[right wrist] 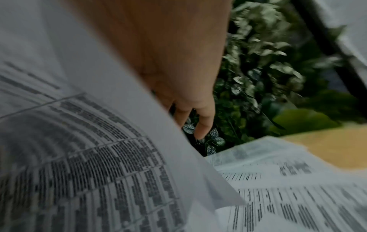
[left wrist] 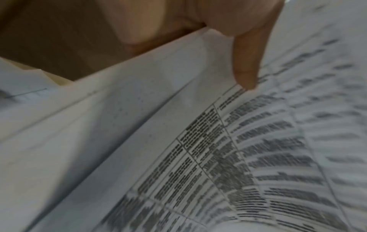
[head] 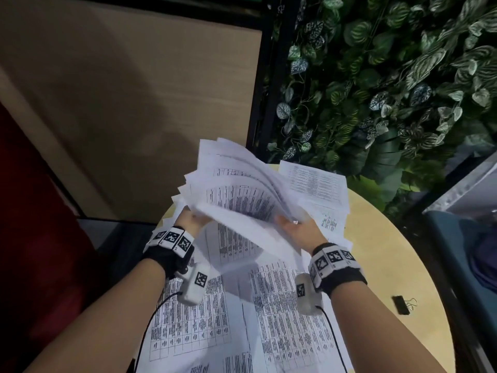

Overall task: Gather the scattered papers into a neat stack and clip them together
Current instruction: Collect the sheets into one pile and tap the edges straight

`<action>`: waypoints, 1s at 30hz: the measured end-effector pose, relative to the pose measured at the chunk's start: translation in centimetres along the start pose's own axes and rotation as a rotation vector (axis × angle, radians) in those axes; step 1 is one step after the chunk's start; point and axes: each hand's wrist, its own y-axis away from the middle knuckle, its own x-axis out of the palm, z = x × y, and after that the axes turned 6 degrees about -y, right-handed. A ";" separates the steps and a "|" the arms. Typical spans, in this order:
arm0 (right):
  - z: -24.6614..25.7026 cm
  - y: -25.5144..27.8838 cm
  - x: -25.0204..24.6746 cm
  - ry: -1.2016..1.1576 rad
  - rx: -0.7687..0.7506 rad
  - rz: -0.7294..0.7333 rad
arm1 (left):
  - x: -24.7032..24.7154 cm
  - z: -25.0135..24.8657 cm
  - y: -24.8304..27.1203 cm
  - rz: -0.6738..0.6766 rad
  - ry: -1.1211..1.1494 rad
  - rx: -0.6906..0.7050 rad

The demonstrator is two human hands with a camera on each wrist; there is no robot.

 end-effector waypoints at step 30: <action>0.9 4.3 2.7 -0.411 -0.168 -0.408 | 2.4 -2.1 3.9 -0.144 0.306 0.143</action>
